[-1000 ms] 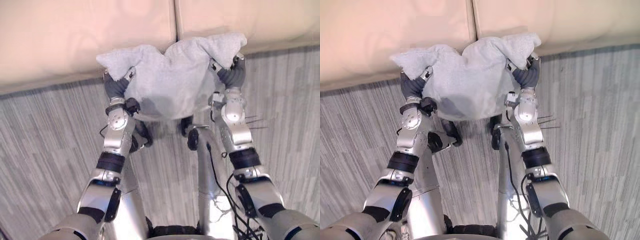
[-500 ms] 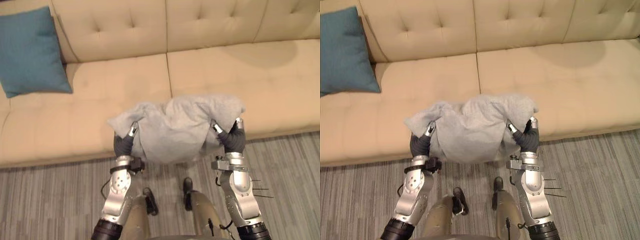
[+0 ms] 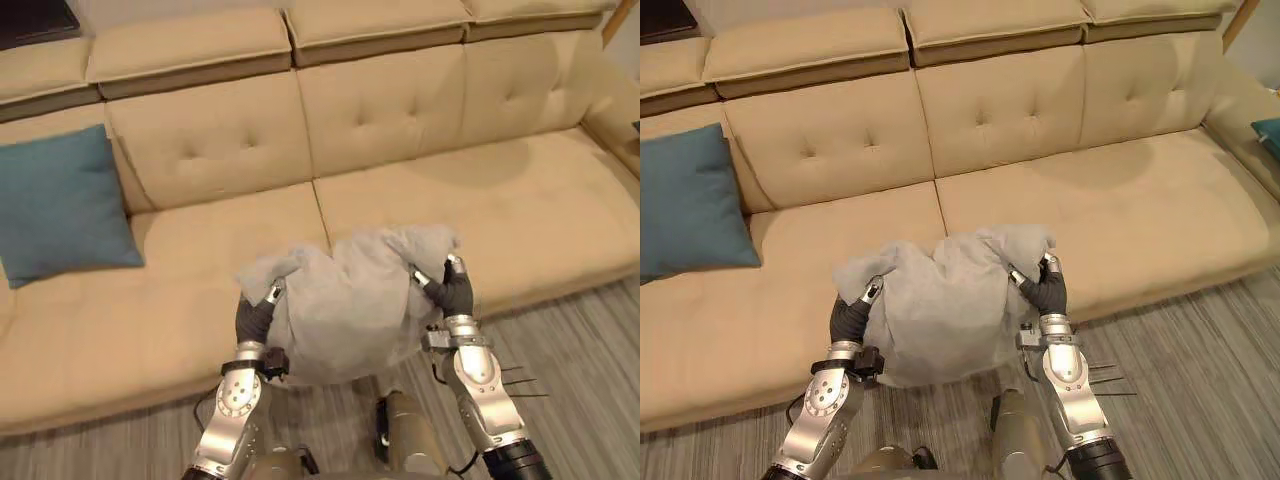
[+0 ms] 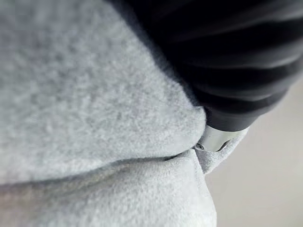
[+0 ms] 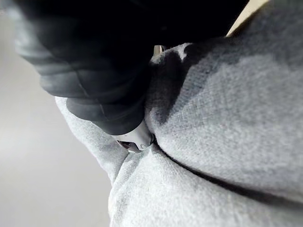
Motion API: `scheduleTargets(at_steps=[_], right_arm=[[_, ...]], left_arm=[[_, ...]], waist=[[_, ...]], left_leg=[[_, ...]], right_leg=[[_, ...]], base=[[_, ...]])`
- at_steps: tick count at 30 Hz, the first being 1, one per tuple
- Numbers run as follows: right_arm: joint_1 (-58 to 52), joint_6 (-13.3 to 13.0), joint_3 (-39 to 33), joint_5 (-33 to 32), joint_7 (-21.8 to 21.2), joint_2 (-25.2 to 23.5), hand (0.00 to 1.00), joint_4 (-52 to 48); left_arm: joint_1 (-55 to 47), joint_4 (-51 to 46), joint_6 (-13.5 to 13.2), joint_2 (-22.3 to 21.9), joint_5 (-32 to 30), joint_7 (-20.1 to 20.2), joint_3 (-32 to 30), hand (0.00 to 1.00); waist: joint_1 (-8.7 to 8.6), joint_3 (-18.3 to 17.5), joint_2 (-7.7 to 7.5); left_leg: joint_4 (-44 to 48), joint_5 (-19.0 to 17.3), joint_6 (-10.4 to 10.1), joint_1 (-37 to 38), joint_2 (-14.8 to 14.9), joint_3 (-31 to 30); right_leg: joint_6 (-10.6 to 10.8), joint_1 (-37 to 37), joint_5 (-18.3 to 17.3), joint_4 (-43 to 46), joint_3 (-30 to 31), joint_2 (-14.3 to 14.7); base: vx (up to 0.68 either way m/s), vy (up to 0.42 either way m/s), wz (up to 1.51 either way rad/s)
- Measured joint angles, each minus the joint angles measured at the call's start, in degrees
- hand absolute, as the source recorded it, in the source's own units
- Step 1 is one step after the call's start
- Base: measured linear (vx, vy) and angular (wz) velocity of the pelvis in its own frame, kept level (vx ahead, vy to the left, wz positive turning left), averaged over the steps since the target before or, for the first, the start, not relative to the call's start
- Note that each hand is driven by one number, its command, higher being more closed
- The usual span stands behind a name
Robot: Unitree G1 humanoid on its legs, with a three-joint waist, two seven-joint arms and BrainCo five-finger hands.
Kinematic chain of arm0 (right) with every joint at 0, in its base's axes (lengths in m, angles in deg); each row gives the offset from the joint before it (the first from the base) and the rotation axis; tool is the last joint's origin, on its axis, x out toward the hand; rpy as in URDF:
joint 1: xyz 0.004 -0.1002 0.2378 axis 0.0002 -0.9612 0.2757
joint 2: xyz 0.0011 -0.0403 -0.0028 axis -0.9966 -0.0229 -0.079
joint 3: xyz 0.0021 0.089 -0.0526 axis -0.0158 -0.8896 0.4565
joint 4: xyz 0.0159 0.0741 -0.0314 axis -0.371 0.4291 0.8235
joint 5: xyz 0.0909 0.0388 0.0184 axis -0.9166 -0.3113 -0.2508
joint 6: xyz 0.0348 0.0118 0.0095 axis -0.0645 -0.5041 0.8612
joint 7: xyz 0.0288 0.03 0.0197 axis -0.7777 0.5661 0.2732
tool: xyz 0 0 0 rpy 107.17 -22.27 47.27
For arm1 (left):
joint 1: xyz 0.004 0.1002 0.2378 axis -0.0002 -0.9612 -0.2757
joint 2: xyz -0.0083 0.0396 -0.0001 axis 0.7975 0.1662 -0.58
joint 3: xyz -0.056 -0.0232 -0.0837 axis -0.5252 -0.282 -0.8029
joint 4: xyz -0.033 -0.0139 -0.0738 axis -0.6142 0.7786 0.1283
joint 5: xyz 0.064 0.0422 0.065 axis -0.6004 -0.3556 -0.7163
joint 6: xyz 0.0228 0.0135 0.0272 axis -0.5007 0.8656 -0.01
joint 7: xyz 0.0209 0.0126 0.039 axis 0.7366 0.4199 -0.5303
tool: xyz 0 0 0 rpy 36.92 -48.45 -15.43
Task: Pick up cushions and gather them together orderly.
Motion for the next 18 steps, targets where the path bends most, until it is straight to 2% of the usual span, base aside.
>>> scheduleTargets(at_steps=[1, 2, 3, 4, 6, 7, 8, 10, 11, 13, 14, 15, 16, 17, 18], right_arm=[[-0.52, 0.45, 0.02, 0.00, -0.45, 0.43, 1.00, 0.01], [-1.01, 0.67, 0.06, 0.01, -0.54, 0.81, 1.00, 0.00], [-1.99, 0.90, 0.05, 0.01, -0.81, 1.66, 1.00, 0.01], [-2.53, 1.46, 0.05, 0.00, -1.18, 2.90, 1.00, 0.01], [-2.69, 2.25, -0.05, 0.01, -1.22, 3.16, 1.00, -0.01], [-2.70, 2.26, -0.28, 0.00, -1.22, 3.32, 1.00, -0.07], [-2.70, 2.26, -0.44, -0.02, -1.22, 3.49, 1.00, -0.29], [-2.68, 1.97, -0.75, -0.04, -1.22, 3.59, 1.00, -1.66], [-2.67, 1.60, -1.32, -0.04, -1.22, 3.57, 1.00, -3.20], [-2.26, 0.63, -2.57, -0.04, -1.22, 3.54, 1.00, -4.40], [-1.50, 0.48, -2.97, -0.02, -1.21, 3.58, 1.00, -4.28], [-1.32, 0.49, -3.02, 0.12, -1.19, 3.66, 1.00, -4.24], [-1.24, 0.51, -3.05, 0.33, -1.14, 3.37, 1.00, -3.98], [-1.31, 0.59, -3.07, 0.41, -1.01, 1.49, 1.00, -3.71], [-1.25, 0.59, -3.14, 0.44, -1.01, 0.87, 1.00, -3.71]], left_arm=[[-0.07, 0.00, 0.03, 0.85, 0.00, 0.07, 0.14, 1.00], [-0.20, 0.02, 0.08, 1.51, 0.00, 0.23, 0.45, 1.00], [-0.62, 0.58, 0.21, 0.94, -0.04, 0.52, 0.76, 1.00], [-1.15, 1.31, 0.72, -0.42, -0.12, 1.22, 1.05, 1.00], [-0.93, 2.24, 0.79, -0.97, -0.40, 1.64, 1.03, 1.00], [-0.29, 3.08, 0.92, -1.20, -0.39, 1.93, 1.01, 1.00], [0.10, 4.25, 1.01, -1.52, -0.37, 2.49, 0.98, 1.00], [-0.07, 4.77, 1.00, -1.85, -0.37, 3.11, 1.00, 1.00], [0.24, 4.77, 0.96, -2.06, -0.37, 3.71, 0.99, 1.00], [1.63, 4.76, 0.97, -2.55, -0.38, 4.24, 1.00, 1.00], [2.33, 4.77, 1.00, -2.80, -0.39, 4.25, 1.03, 1.00], [2.33, 4.76, 0.99, -3.07, -0.41, 4.23, 1.04, 1.00], [2.37, 4.78, 0.99, -3.08, -0.41, 4.15, 1.03, 1.00], [2.77, 4.82, 0.97, -2.00, -0.41, 4.01, 0.99, 1.00], [3.02, 4.82, 0.99, -1.65, -0.41, 4.01, 0.99, 1.00]], waist=[[-0.27, -0.22, -0.33], [-0.33, -0.28, -0.82], [-0.41, -0.45, -0.05], [-0.27, -1.11, 2.42], [-0.56, -1.21, 2.82], [-0.46, -1.20, 2.82], [-0.14, -1.14, 2.72], [0.25, -1.16, 2.73], [0.35, -1.25, 2.83], [0.82, -1.33, 2.93], [1.20, -1.35, 2.97], [1.37, -1.63, 3.50], [1.62, -2.06, 4.33], [1.53, -2.20, 2.64], [1.54, -2.14, 1.98]], left_leg=[[-0.68, 0.30, -1.58, 0.14, -0.41, -0.72], [-0.62, -0.15, -2.69, 0.69, -0.86, -1.49], [-0.33, -1.18, -4.20, 1.57, -0.45, -2.86], [0.15, -0.42, -5.56, 1.56, 1.90, -4.24], [5.65, 1.75, -6.79, -0.13, 3.79, -7.58], [12.46, 3.95, -6.49, -2.86, 5.28, -9.13], [20.34, 8.23, -5.67, -6.28, 6.97, -9.84], [28.03, 8.16, -4.71, -9.94, 8.21, -9.19], [28.51, 7.13, -3.31, -12.67, 8.17, -7.91], [23.34, 5.83, -1.47, -16.21, 7.19, -6.72], [15.61, 6.52, -1.67, -17.24, 5.84, -6.70], [10.12, 9.54, -1.89, -17.14, 5.60, -6.69], [5.58, 10.46, -1.03, -16.73, 5.87, -6.73], [3.46, 11.13, -0.56, -16.74, 4.23, -6.34], [2.81, 11.44, -0.09, -16.75, 3.34, -6.01]], right_leg=[[0.33, 0.93, 4.47, -10.19, 0.60, 0.62], [0.02, 1.61, 7.85, -14.42, 1.37, 0.58], [-0.92, 2.01, 13.73, -13.62, 1.96, 0.92], [-1.92, 1.67, 10.94, -10.45, 0.07, 2.11], [-3.55, 2.40, 8.16, -7.66, -2.17, 2.85], [-4.23, 4.04, 7.35, -7.90, -3.14, 3.31], [-4.53, 7.15, 7.15, -9.94, -3.82, 3.59], [-4.50, 12.43, 7.28, -14.97, -4.35, 3.29], [-4.25, 14.04, 7.58, -17.09, -4.78, 2.83], [-3.48, 14.73, 8.55, -19.52, -5.31, 2.16], [-2.71, 14.66, 9.14, -20.38, -5.26, 1.94], [-2.27, 14.66, 9.45, -20.89, -5.08, 2.51], [-1.72, 14.54, 9.74, -21.50, -4.63, 3.68], [-1.15, 13.52, 10.18, -21.62, -3.82, 2.76], [-1.04, 13.10, 10.22, -21.59, -3.54, 2.00]], base=[[0.28, -0.162, 0.41], [0.35, -0.209, 0.46], [0.38, -0.211, 0.37], [0.40, -0.198, 0.36], [0.39, -0.183, 0.31], [0.43, -0.236, 0.26], [0.34, -0.185, 0.22], [0.26, -0.087, 0.17], [0.21, -0.018, 0.19], [0.13, 0.065, 0.16], [0.10, 0.144, 0.01], [0.09, 0.205, -0.18], [0.07, 0.210, -0.11], [0.06, 0.178, -0.04], [0.02, 0.124, 0.09]])
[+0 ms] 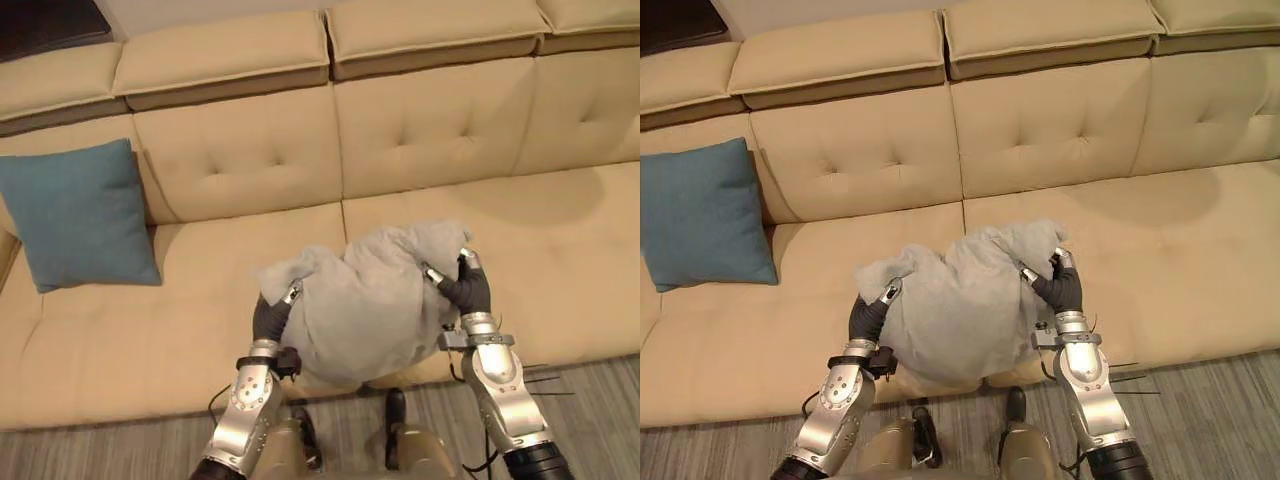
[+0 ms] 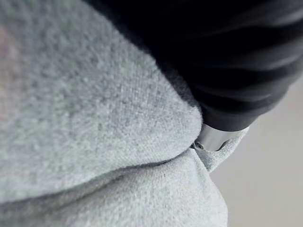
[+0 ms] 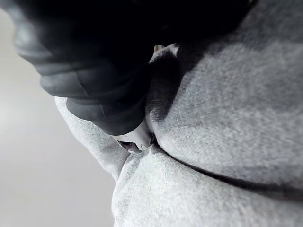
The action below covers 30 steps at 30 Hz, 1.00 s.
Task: Pick up cushions and gather them together orderly.
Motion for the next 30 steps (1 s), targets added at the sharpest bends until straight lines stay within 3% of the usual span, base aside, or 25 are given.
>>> scheduleTargets(at_steps=[4, 7, 12, 20, 24, 30], right_arm=[[3.06, 0.17, -0.01, 0.59, 0.29, -0.58, 1.00, 0.61], [6.76, 0.21, -0.02, 1.61, 1.35, -1.20, 1.00, 1.51], [16.90, 0.16, -0.01, 5.70, 6.91, -2.08, 1.00, 4.94], [42.46, 0.35, -1.97, 13.60, 15.62, -1.97, 1.00, 15.34], [56.20, 1.45, -4.97, 15.69, 19.15, -1.48, 1.00, 23.62], [75.02, 3.03, -8.15, 18.05, 23.76, -0.16, 1.00, 34.83]], left_arm=[[1.66, -0.02, -0.01, 1.12, -0.06, -0.05, -0.01, 1.00], [4.41, -0.02, -0.01, 2.22, -0.84, -0.53, -0.25, 1.00], [12.38, 0.00, -0.02, 2.61, -4.30, -5.90, -1.65, 1.00], [39.05, 9.23, -0.01, 5.06, -14.75, -18.38, -8.51, 1.00], [54.22, 17.71, 0.32, 7.52, -17.48, -22.49, -10.26, 1.00], [73.89, 30.72, 0.72, 9.97, -17.81, -25.04, -12.59, 1.00]], waist=[[0.05, 0.06, -0.43], [0.09, 0.15, -0.57], [0.02, 1.09, -1.09], [0.20, 6.15, -1.80], [0.24, 9.81, -1.81], [-0.01, 15.55, -1.77]], left_leg=[[-2.41, 0.84, 1.35, -1.24, -3.49, 1.54], [-2.53, 0.94, 1.51, -2.66, -3.73, 1.99], [-2.87, 1.59, 1.61, -3.69, -3.51, 2.05], [-2.95, 4.45, 1.87, -9.21, -3.31, 1.49], [-3.99, 6.31, 1.95, -11.29, -3.52, 1.07], [-8.57, 10.27, 1.69, -13.73, -4.23, 1.13]], right_leg=[[1.95, -2.08, 1.46, -1.67, 3.09, -2.69], [1.73, -3.51, 2.31, -2.57, 4.36, -2.71], [1.68, -4.56, 3.08, -3.14, 4.86, -2.13], [0.95, -10.07, 5.06, -2.82, 4.91, -1.51], [0.76, -12.70, 5.46, -2.03, 4.79, -1.51], [-0.19, -17.36, 6.88, -1.83, 5.13, -1.45]], base=[[0.00, 0.158, 0.00], [-0.02, 0.070, -0.07], [-0.03, -0.005, -0.05], [-0.09, -0.039, 0.03], [-0.07, -0.050, 0.09], [-0.04, -0.060, 0.04]])
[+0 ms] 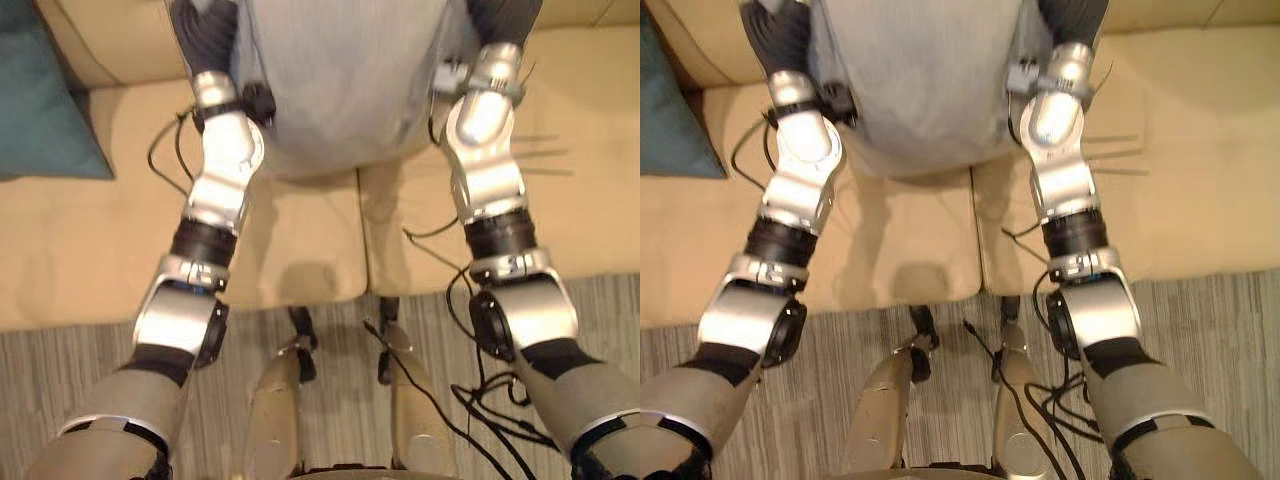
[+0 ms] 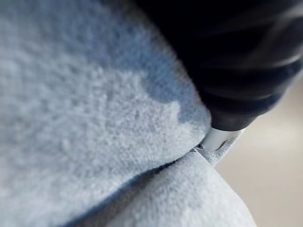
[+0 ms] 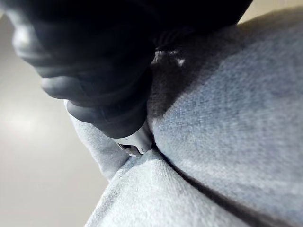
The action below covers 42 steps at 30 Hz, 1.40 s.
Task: Pick up cushions and gather them together orderly.
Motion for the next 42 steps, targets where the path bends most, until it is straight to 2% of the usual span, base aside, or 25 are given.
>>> scheduleTargets(at_steps=[1, 2, 7, 10, 15, 20, 22, 25, 30, 32, 34, 35, 36, 37, 39, 40, 42], right_arm=[[2.56, 0.05, 0.04, 0.00, 0.18, 0.54, 1.00, 2.45], [3.73, 0.22, 0.05, -0.01, 0.23, 0.73, 0.00, 3.70], [6.60, 1.53, 0.00, -0.02, 0.64, 2.38, 0.00, 10.70], [8.82, 1.35, -0.16, -0.09, 0.63, 3.64, 0.00, 11.28], [9.11, 1.20, -0.33, -0.80, -0.65, 6.32, 0.00, 10.48], [6.27, 0.95, -0.31, -4.01, -3.27, 11.93, 0.00, 3.67], [3.98, 0.94, -0.59, -7.09, -4.67, 15.63, 0.00, 0.28], [-0.90, 0.81, -2.20, -9.77, -6.60, 19.32, 0.00, -6.13], [-10.83, -1.13, -2.79, -14.68, -9.68, 20.41, 0.00, -14.33], [-18.01, -2.19, -2.88, -16.50, -11.50, 20.21, 0.00, -18.06], [-26.78, -2.93, -2.92, -17.11, -13.59, 18.18, 0.00, -20.32], [-32.58, -3.12, -2.90, -17.67, -14.78, 15.69, 0.00, -21.32], [-34.95, -3.12, -2.93, -17.87, -15.38, 14.60, 0.00, -21.60], [-42.48, -3.12, -2.86, -18.09, -16.98, 10.72, 0.00, -22.47], [-50.29, -3.10, -2.59, -17.98, -18.52, 6.57, 0.00, -23.02], [-57.21, -3.09, -2.35, -17.36, -20.32, 2.96, 0.00, -22.99], [-64.17, -3.08, -2.06, -15.56, -22.09, -0.17, 0.00, -22.26]], left_arm=[[2.46, 2.68, 0.01, 0.47, 0.17, 0.05, -0.05, 0.00], [3.61, 4.07, 0.02, 0.67, 0.88, 0.19, -0.02, 0.00], [6.67, 13.59, 0.07, 0.80, 4.19, 2.45, -0.04, 0.00], [8.54, 14.10, -0.04, 1.05, 6.70, 3.85, -2.17, 0.00], [8.79, 14.22, 0.00, 4.17, 7.79, 6.47, -3.09, 0.00], [6.88, 13.37, 0.06, 8.08, 8.91, 9.02, -4.35, 0.00], [3.80, 10.48, 0.11, 10.53, 10.51, 9.83, -5.20, 0.00], [-0.27, 6.25, 0.07, 11.75, 14.65, 10.50, -8.38, 0.00], [-8.68, 0.50, -0.55, 11.61, 21.34, 12.86, -10.72, 0.00], [-15.01, -3.60, -1.15, 10.21, 21.37, 14.41, -10.74, 0.00], [-23.01, -6.37, -1.86, 6.63, 21.36, 16.53, -10.61, 0.00], [-28.43, -7.46, -1.95, 3.26, 21.35, 17.62, -10.40, 0.00], [-30.50, -7.59, -1.95, 1.77, 21.34, 17.96, -10.06, 0.00], [-37.35, -8.86, -1.92, -2.57, 21.23, 19.19, -8.26, 0.00], [-44.67, -9.78, -1.88, -7.15, 21.07, 21.04, -5.95, 0.00], [-51.33, -9.73, -1.58, -10.72, 20.19, 23.02, -4.16, 0.00], [-57.92, -9.57, -1.15, -13.08, 18.56, 24.95, -3.16, 0.00]], waist=[[-0.11, 0.01, -0.01], [-0.29, 0.01, -0.01], [-1.54, 1.48, 0.03], [-1.53, 2.44, 0.03], [-1.35, 2.53, -0.03], [-0.67, 2.54, -0.04], [-0.25, 2.54, -0.04], [-0.18, 2.53, -0.04], [-0.09, 2.49, -0.05], [0.11, 2.48, -0.05], [0.19, 2.45, -0.07], [0.21, 2.45, -0.07], [0.28, 2.44, -0.06], [0.29, 2.38, -0.10], [0.38, 2.23, -0.12], [0.72, 2.06, -0.17], [1.14, 0.23, -0.32]], left_leg=[[-0.98, 0.75, 0.05, -0.95, -0.20, -0.02], [-1.50, 1.11, 0.03, -1.45, -0.28, -0.02], [-2.56, 1.59, 0.01, -3.76, -0.41, 0.47], [-2.52, 1.59, 0.01, -5.19, -0.32, 1.40], [-2.70, 1.55, -0.02, -5.36, -0.17, 2.13], [-1.42, 1.14, 0.19, -6.48, 0.26, 3.14], [0.90, 0.01, 0.10, -7.19, 1.39, 3.22], [2.46, -0.68, -0.02, -7.07, 2.46, 3.05], [4.25, -2.01, -0.36, -5.66, 3.96, 2.84], [4.51, -2.08, -0.28, -4.84, 4.45, 2.89], [4.52, -2.06, -0.29, -3.91, 4.75, 2.78], [4.47, -2.06, -0.30, -3.12, 4.75, 2.63], [4.45, -2.09, -0.34, -2.81, 4.74, 2.57], [4.49, -2.40, -0.64, -1.59, 4.75, 2.12], [4.60, -2.93, -0.78, -0.13, 4.81, 1.65], [4.80, -3.62, -0.78, 1.62, 4.88, 1.50], [4.81, -4.52, -0.88, 2.75, 4.90, 1.56]], right_leg=[[-0.01, -1.24, 0.23, -0.02, -0.03, -0.08], [-0.04, -2.04, 0.39, -0.02, -0.02, -0.12], [0.04, -5.04, 0.75, -0.14, 0.64, -0.35], [0.22, -6.89, 1.42, -0.26, 1.70, -0.38], [0.72, -7.46, 1.79, -0.39, 2.76, -0.50], [0.83, -8.52, 1.96, -0.21, 3.50, -0.46], [0.81, -8.44, 1.98, 0.14, 3.53, 0.17], [0.82, -7.50, 1.96, 0.32, 3.42, 0.76], [0.48, -4.61, 0.95, 0.36, 2.74, 1.75], [0.16, -3.92, 0.32, 1.07, 2.35, 2.02], [0.04, -3.29, -0.86, 2.57, 1.82, 2.14], [0.01, -2.81, -1.58, 3.49, 1.60, 2.12], [-0.03, -2.59, -1.85, 3.80, 1.50, 2.10], [0.03, -1.46, -2.85, 4.60, 1.00, 2.06], [0.10, 0.06, -4.04, 5.27, 0.54, 2.05], [0.12, 1.60, -5.27, 6.39, 0.32, 2.04], [0.15, 2.30, -6.41, 7.17, 0.30, 2.00]], base=[[-0.01, -0.054, 0.05], [0.00, -0.038, 0.06], [0.01, -0.005, -0.02], [0.01, 0.000, -0.09], [-0.01, 0.002, -0.04], [-0.02, 0.002, -0.06], [-0.03, -0.024, -0.10], [-0.03, -0.042, -0.05], [-0.03, -0.070, 0.01], [-0.02, -0.076, 0.06], [-0.01, -0.095, 0.10], [0.00, -0.083, 0.10], [0.01, -0.079, 0.12], [0.03, -0.074, 0.14], [0.04, -0.069, 0.14], [0.05, -0.050, 0.07], [0.07, -0.058, 0.03]])
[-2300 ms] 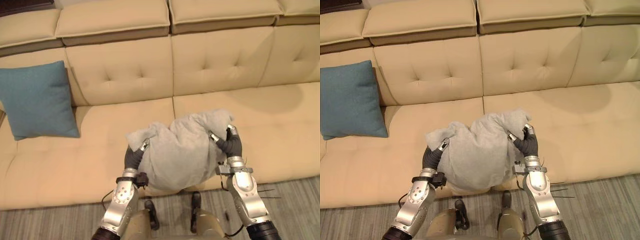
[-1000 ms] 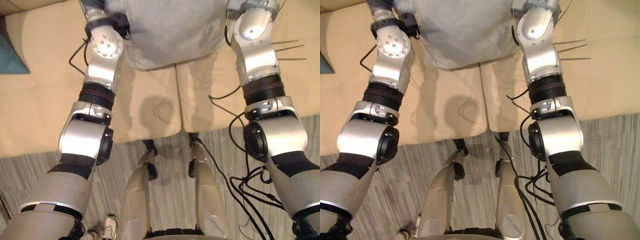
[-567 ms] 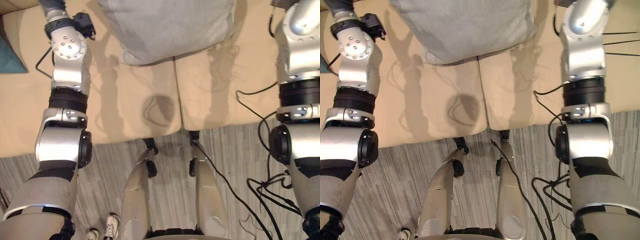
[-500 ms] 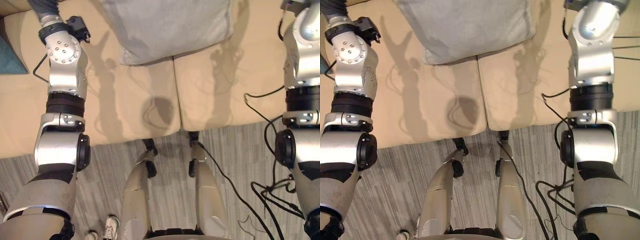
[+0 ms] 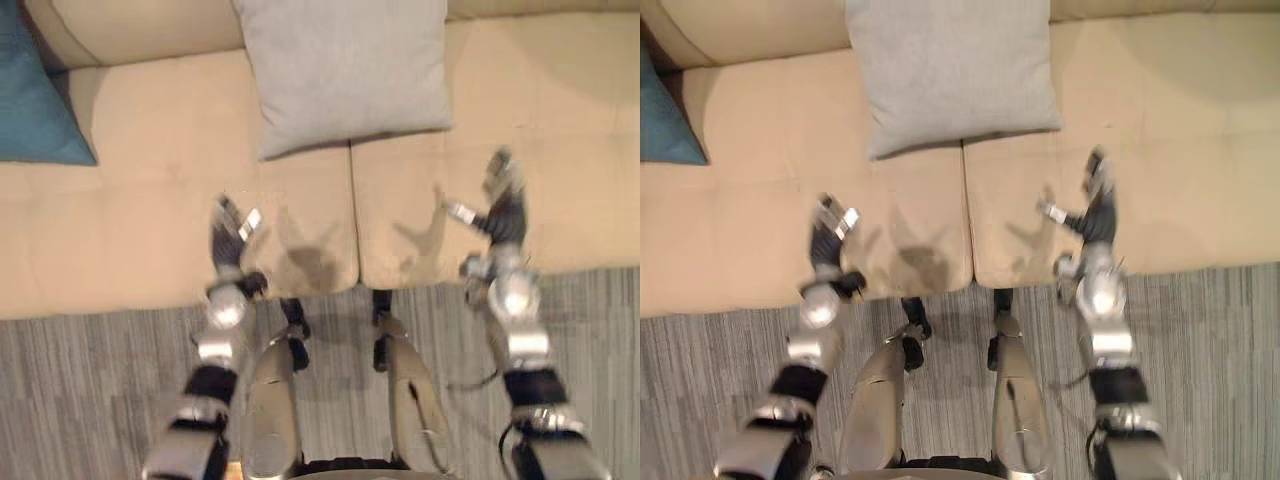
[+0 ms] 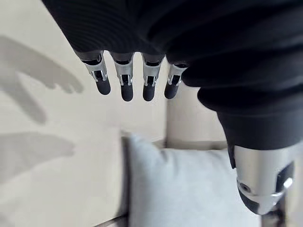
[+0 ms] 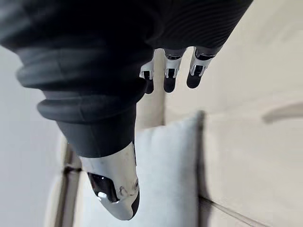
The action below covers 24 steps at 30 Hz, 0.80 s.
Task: Pick up cushions and gather them together orderly.
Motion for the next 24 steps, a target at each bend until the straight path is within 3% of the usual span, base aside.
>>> scheduleTargets(at_steps=[1, 3, 7, 11, 16, 21, 24], right_arm=[[-6.53, 0.02, 0.31, 2.71, -1.86, -2.22, 0.00, 2.10], [-10.98, 0.17, 0.96, 5.10, -3.37, -3.24, 0.00, 6.13], [-18.18, 0.61, 2.17, 9.15, -7.30, -3.30, 0.00, 20.38], [-19.41, 0.99, 2.10, 11.07, -8.77, -2.70, 0.00, 26.65], [-21.61, 2.04, 1.42, 12.51, -10.73, -1.53, 0.00, 32.42], [-20.22, 2.98, 1.40, 13.30, -10.98, -1.42, 0.00, 35.45], [-18.20, 3.24, 1.87, 13.34, -10.71, -1.47, 0.00, 35.23]], left_arm=[[-6.03, 0.38, 0.63, -0.88, -2.72, 1.66, 0.51, 0.00], [-10.38, 2.78, 0.71, -0.84, -5.09, 2.94, 0.97, 0.00], [-17.14, 13.41, 1.26, 0.31, -9.42, 5.54, 0.94, 0.00], [-20.77, 17.05, 1.96, 2.19, -11.36, 6.72, -0.36, 0.00], [-22.91, 19.05, 2.34, 4.22, -13.19, 9.02, -1.24, 0.00], [-22.93, 19.11, 2.46, 4.14, -13.24, 10.15, -1.17, 0.00], [-20.97, 19.03, 2.47, 4.63, -13.24, 10.13, -1.04, 0.00]], waist=[[0.47, -2.49, -0.05], [0.56, -4.04, -0.02], [0.18, -10.57, -0.29], [-1.21, -12.49, -0.71], [-1.32, -15.53, -1.03], [-1.39, -15.75, -1.66], [-1.23, -14.90, -3.01]], left_leg=[[-0.42, -0.32, -0.12, 1.39, -0.08, -0.05], [-1.64, -0.12, -0.49, 4.51, -0.54, -0.28], [-5.90, 0.05, -0.67, 11.64, -2.66, -1.67], [-8.99, 0.55, -0.76, 17.14, -4.18, -1.90], [-13.44, 1.10, -1.11, 23.77, -5.82, -1.04], [-13.81, 1.05, -1.10, 26.31, -6.53, 1.80], [-10.00, -0.47, -0.33, 24.48, -5.74, 4.35]], right_leg=[[0.20, 1.15, -0.96, 0.14, -0.14, -0.03], [0.38, 3.83, -1.89, 0.25, -0.63, -0.38], [1.30, 9.82, -4.18, -0.02, -1.65, -1.39], [1.91, 15.01, -4.05, -2.57, -1.76, -2.00], [2.70, 20.25, -3.54, -5.56, -1.27, -2.64], [3.15, 20.63, -2.99, -5.31, 1.86, -2.65], [3.62, 18.12, -1.90, -3.54, 4.31, -2.34]], base=[[0.10, -0.053, 0.03], [0.11, -0.022, 0.13], [0.10, -0.003, 0.18], [0.07, 0.043, 0.01], [0.06, 0.056, -0.08], [0.01, 0.047, -0.31], [-0.09, 0.014, -0.47]])
